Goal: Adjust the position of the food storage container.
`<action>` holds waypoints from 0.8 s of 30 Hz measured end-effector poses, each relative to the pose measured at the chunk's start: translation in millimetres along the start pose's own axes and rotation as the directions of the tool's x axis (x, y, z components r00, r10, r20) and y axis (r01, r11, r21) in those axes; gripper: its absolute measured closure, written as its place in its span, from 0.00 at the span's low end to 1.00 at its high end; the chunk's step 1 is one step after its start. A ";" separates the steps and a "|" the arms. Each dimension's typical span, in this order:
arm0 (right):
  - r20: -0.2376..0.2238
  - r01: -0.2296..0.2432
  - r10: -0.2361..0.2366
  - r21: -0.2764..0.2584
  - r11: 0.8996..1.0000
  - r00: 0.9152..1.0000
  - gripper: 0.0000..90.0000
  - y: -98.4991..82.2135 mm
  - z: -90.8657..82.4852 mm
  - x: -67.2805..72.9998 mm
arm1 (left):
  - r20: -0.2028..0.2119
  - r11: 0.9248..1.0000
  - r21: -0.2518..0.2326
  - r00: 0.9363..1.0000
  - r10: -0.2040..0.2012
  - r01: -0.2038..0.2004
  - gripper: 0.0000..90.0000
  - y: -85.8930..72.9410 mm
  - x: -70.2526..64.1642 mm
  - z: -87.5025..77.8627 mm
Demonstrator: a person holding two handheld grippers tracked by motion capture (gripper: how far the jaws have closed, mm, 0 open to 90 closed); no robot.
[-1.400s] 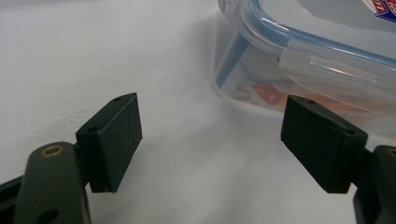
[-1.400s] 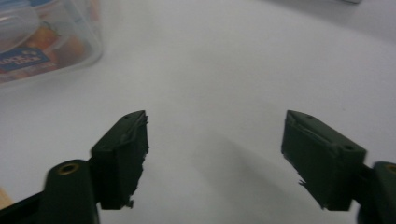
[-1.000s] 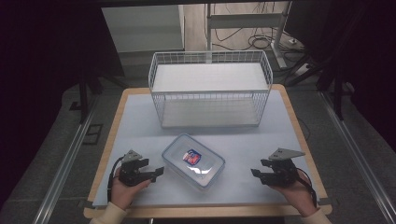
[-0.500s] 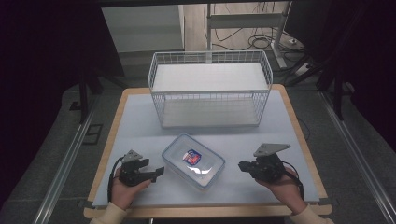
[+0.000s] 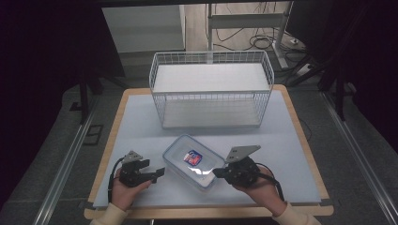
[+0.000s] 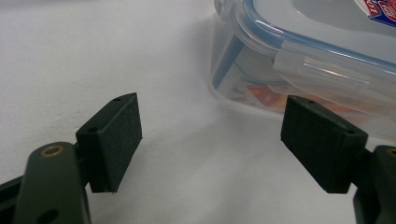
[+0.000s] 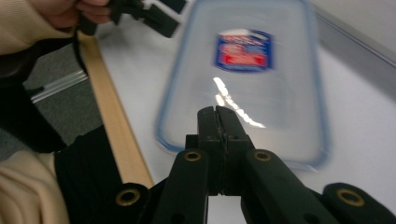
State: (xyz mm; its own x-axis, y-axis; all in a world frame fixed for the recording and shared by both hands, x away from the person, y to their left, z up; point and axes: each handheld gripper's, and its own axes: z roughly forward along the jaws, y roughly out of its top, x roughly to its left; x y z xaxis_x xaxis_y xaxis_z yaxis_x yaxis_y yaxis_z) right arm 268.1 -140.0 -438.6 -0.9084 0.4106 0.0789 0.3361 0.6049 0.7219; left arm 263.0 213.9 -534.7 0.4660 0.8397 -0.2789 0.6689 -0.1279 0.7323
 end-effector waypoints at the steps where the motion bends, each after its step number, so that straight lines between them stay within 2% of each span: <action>1: -0.022 0.027 -0.027 0.008 1.000 0.999 1.00 4.6 7.0 8.9 | -0.001 1.000 -0.001 1.000 0.001 -0.001 0.22 0.0 0.5 -0.3; 2: -0.022 0.027 -0.027 0.008 1.000 0.999 1.00 4.6 7.0 8.9 | -0.001 1.000 -0.001 1.000 -0.001 0.001 0.22 0.0 0.8 -0.6; 9: -0.084 0.096 -0.090 0.074 0.993 0.992 1.00 5.0 36.1 35.6 | 0.001 1.000 -0.001 1.000 -0.003 0.003 0.22 -0.6 1.3 -1.7; 12: -0.092 0.116 -0.107 0.095 0.989 0.990 1.00 2.7 43.8 41.6 | 0.003 1.000 0.003 1.000 -0.003 0.003 0.22 -0.6 0.9 -1.1; 18: -0.074 0.136 -0.127 0.130 0.982 0.989 1.00 -3.2 55.1 44.9 | 0.000 1.000 0.001 1.000 0.000 0.000 0.22 -0.6 1.4 -1.5; 20: -0.082 0.135 -0.125 0.134 0.982 0.989 1.00 -4.9 57.9 45.3 | -0.005 1.000 -0.007 1.000 -0.002 0.002 0.22 -0.5 1.7 -2.3; 24: -0.056 0.162 -0.155 0.149 0.976 0.986 1.00 -8.6 62.3 48.3 | 0.002 1.000 0.002 1.000 -0.003 0.003 0.22 -1.0 2.4 -2.0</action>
State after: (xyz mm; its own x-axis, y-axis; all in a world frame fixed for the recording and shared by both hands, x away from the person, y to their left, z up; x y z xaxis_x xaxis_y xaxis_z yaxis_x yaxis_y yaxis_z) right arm 236.9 -82.8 -483.9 -0.9619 0.2732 0.0041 0.2180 0.7581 0.6146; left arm 262.3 217.1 -534.9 0.4649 0.8392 -0.2821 0.6716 -0.1266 0.7301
